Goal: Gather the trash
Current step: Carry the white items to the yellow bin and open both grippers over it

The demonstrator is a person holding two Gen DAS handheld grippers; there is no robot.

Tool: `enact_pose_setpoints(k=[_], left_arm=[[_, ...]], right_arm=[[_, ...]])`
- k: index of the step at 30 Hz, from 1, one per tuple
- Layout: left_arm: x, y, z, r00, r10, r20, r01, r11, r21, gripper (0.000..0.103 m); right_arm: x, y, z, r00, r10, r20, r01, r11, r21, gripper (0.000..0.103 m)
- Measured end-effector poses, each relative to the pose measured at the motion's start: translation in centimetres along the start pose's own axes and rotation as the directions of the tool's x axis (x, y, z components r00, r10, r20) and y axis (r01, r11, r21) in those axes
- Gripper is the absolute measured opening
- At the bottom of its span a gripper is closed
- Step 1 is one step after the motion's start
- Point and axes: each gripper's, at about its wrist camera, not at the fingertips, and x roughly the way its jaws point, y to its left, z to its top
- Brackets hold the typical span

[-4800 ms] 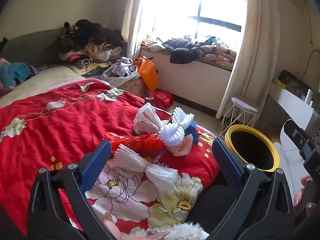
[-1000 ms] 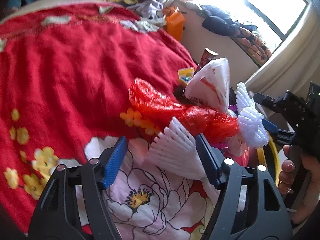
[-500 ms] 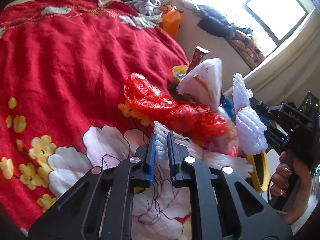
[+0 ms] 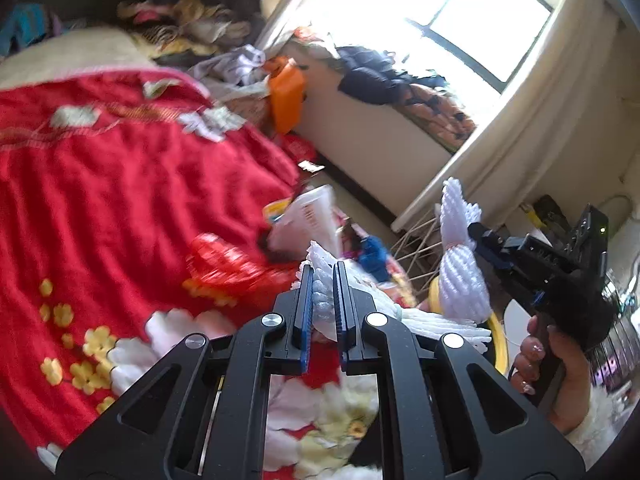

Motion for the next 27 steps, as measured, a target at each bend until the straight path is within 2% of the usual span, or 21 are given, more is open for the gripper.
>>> enact_pose_setpoints(k=[6,12,21,27], left_arm=[[0.2,-3.5,0.4,0.999,-0.040,0.021,0.038,0.996,0.081,0.006],[2.0,-6.6,0.1,0.998,-0.066,0.002,0.065,0.987,0.145,0.006],[4.7,-10.4,-0.8,0.995,-0.091,-0.040,0.097,0.971,0.218,0.006],[6.4,-12.9,-1.7,0.993,-0.099,-0.065,0.112,0.959,0.260,0.006]], right_arm=[[-3.2,-2.6,1.0,0.997,-0.041,0.066,0.039,0.999,0.034,0.016],[-5.8,-5.6,1.2,0.988,-0.104,0.117,0.095,0.992,0.080,0.016],[-9.1,-10.2,1.2,0.961,-0.212,0.176,0.187,0.971,0.150,0.016],[-10.5,-12.9,0.6,0.936,-0.290,0.198,0.254,0.948,0.189,0.016]])
